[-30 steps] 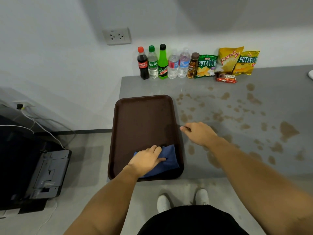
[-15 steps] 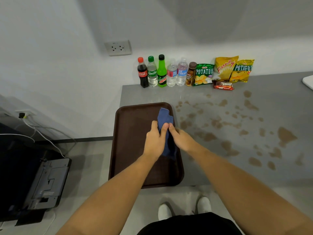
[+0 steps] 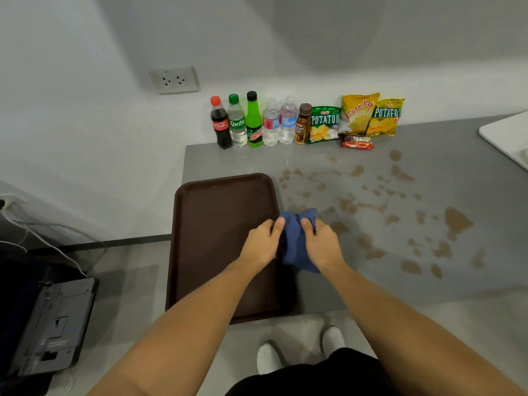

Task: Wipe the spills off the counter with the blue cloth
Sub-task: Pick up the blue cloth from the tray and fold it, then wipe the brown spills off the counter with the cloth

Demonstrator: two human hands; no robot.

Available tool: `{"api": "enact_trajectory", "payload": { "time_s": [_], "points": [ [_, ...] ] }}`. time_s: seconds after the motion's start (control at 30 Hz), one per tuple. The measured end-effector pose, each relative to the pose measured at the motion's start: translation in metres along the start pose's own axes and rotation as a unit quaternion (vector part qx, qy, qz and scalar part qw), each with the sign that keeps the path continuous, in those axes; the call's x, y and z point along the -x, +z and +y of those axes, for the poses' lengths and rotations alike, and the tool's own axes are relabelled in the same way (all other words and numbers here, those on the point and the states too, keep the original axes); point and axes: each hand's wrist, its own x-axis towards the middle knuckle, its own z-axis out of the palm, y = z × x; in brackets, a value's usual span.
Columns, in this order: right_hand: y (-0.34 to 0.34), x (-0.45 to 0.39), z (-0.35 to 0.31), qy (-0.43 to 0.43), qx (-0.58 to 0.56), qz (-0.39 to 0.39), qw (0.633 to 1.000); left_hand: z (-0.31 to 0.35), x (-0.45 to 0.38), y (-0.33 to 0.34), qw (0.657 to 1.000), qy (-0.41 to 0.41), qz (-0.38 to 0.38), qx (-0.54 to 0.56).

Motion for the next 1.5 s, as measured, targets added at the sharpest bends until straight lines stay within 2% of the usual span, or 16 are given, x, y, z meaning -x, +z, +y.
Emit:
{"api": "enact_trajectory", "payload": {
  "time_s": [0.07, 0.13, 0.4, 0.5, 0.57, 0.63, 0.87, 0.97, 1.07, 1.5],
  "points": [
    [-0.007, 0.001, 0.013, 0.011, 0.005, -0.007, 1.0, -0.006, -0.001, 0.0, 1.0, -0.007, 0.008, -0.001],
    [-0.012, 0.004, 0.028, 0.022, 0.017, -0.022, 0.999, -0.012, -0.002, -0.001, 0.998, -0.002, 0.027, -0.054],
    [-0.018, 0.014, 0.075, 0.029, 0.126, -0.138, 0.982, -0.011, -0.002, 0.009, 0.992, -0.027, 0.069, -0.101],
    [-0.023, 0.013, 0.074, -0.039, 0.248, -0.152, 0.956, -0.008, -0.003, 0.015, 0.988, -0.029, 0.08, -0.125],
    [-0.027, 0.013, 0.074, -0.092, 0.335, -0.127, 0.929, -0.006, -0.004, 0.018, 0.986, -0.027, 0.084, -0.142],
    [-0.03, 0.014, 0.074, -0.122, 0.369, -0.106, 0.915, -0.004, -0.004, 0.019, 0.984, -0.025, 0.088, -0.155],
    [-0.022, 0.02, 0.08, -0.204, 0.381, -0.076, 0.899, -0.002, -0.006, 0.024, 0.968, -0.012, 0.099, -0.229],
    [-0.002, 0.026, 0.085, -0.236, 0.36, -0.1, 0.897, -0.003, -0.006, 0.025, 0.964, -0.007, 0.097, -0.249],
    [0.02, 0.029, 0.092, -0.217, 0.326, -0.129, 0.911, -0.005, -0.006, 0.027, 0.962, -0.009, 0.097, -0.256],
    [0.01, -0.009, 0.107, -0.251, 0.329, -0.09, 0.906, 0.005, -0.005, 0.033, 0.956, 0.028, 0.11, -0.272]
  ]
}}
